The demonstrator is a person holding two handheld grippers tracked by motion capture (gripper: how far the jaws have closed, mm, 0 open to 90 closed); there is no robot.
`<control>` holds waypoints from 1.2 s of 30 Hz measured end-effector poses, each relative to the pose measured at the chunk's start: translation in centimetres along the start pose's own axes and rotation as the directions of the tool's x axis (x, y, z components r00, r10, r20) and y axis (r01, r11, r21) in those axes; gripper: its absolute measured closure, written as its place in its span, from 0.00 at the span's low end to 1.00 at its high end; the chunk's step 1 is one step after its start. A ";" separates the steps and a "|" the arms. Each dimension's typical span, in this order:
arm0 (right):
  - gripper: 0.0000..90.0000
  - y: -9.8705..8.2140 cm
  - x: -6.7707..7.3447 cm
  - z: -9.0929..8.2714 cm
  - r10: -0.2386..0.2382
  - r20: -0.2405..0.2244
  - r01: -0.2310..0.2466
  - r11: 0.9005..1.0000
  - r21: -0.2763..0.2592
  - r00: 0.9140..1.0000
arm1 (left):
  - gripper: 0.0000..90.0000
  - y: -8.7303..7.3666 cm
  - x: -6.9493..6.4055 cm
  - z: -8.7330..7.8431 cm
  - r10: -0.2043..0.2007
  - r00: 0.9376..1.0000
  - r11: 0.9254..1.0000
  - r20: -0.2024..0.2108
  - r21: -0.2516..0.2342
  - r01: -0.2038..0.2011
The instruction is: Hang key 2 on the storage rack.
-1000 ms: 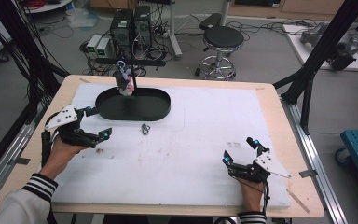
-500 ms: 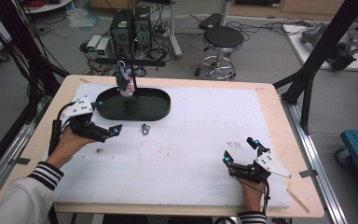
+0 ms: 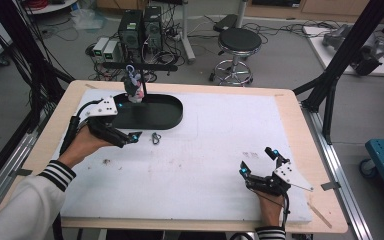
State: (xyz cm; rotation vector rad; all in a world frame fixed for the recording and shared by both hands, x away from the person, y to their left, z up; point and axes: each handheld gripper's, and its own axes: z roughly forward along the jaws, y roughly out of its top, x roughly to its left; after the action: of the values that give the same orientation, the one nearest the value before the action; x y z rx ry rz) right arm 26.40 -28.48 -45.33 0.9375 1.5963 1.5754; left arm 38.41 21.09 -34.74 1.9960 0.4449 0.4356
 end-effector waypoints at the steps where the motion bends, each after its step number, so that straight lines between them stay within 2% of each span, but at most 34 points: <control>1: 0.01 0.0 0.0 0.0 0.001 0.000 -0.001 1.000 0.000 1.000 | 0.02 0.0 0.0 0.3 0.000 1.000 1.000 0.001 0.015 0.000; 3: 0.01 0.0 0.0 0.0 -0.006 -0.001 0.006 1.000 -0.002 1.000 | 0.02 0.0 0.2 0.7 0.013 1.000 0.999 0.005 0.037 -0.013; 8: 0.01 0.0 0.0 0.0 -0.003 0.001 0.003 1.000 -0.003 1.000 | 0.02 0.1 0.7 2.0 0.015 1.000 0.996 0.013 0.090 -0.016; 13: 0.01 0.0 0.0 0.0 -0.005 0.002 0.005 1.000 -0.003 1.000 | 0.02 0.3 1.0 2.8 0.026 1.000 0.995 0.017 0.100 -0.027; 14: 0.01 0.0 0.0 0.0 -0.006 0.002 0.006 1.000 -0.003 1.000 | 0.02 0.1 1.2 3.2 0.027 0.999 0.992 0.031 0.122 -0.031; 16: 0.01 0.0 0.0 0.0 -0.008 0.003 0.008 1.000 -0.002 1.000 | 0.02 0.0 1.2 3.5 0.029 0.999 0.991 0.027 0.132 -0.032; 20: 0.01 0.0 0.0 0.0 -0.008 0.001 0.008 1.000 -0.002 1.000 | 0.02 0.1 1.4 4.5 0.034 0.999 0.985 0.036 0.168 -0.040; 24: 0.01 0.0 0.0 0.0 -0.006 0.001 0.006 1.000 -0.003 1.000 | 0.02 0.5 1.4 5.4 0.063 0.997 0.975 0.052 0.210 -0.072; 26: 0.01 0.0 0.0 0.0 -0.007 0.002 0.007 1.000 -0.003 1.000 | 0.04 0.6 1.4 5.8 0.070 0.996 0.975 0.057 0.208 -0.080; 31: 0.01 0.0 0.0 0.0 -0.006 0.001 0.006 1.000 -0.003 1.000 | 0.04 -0.1 1.3 6.9 0.079 0.994 0.959 0.076 0.267 -0.097; 36: 0.01 0.0 0.0 0.0 -0.003 0.000 0.003 1.000 -0.003 1.000 | 0.04 -0.4 1.2 7.7 0.075 0.993 0.954 0.092 0.283 -0.099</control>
State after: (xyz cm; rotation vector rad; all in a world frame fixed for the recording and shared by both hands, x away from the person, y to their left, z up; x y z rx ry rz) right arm 26.40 -28.45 -45.34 0.9334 1.5942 1.5752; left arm 43.07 16.00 -38.32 2.3133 0.3878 0.3591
